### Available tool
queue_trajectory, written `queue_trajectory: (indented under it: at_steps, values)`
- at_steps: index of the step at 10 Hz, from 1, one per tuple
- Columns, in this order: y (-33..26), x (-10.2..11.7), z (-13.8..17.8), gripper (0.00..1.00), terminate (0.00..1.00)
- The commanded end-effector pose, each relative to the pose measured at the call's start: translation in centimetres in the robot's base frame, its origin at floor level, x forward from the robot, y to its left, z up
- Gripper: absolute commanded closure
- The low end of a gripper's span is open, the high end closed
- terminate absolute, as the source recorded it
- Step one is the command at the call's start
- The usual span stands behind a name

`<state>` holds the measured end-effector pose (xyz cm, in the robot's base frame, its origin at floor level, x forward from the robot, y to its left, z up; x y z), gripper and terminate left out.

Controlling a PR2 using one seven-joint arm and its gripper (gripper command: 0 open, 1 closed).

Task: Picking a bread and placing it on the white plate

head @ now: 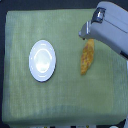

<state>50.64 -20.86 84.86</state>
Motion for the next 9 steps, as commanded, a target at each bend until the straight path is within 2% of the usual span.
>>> queue_trajectory:
  at_steps: [1, 3, 5, 9]
  values:
    - [2.2, 0.4, -4.9, 0.00, 0.00]
    - [1.3, 0.3, -6.3, 0.00, 0.00]
    - [-0.4, 1.6, -8.7, 0.00, 0.00]
    - [-1.7, 1.5, -10.3, 0.00, 0.00]
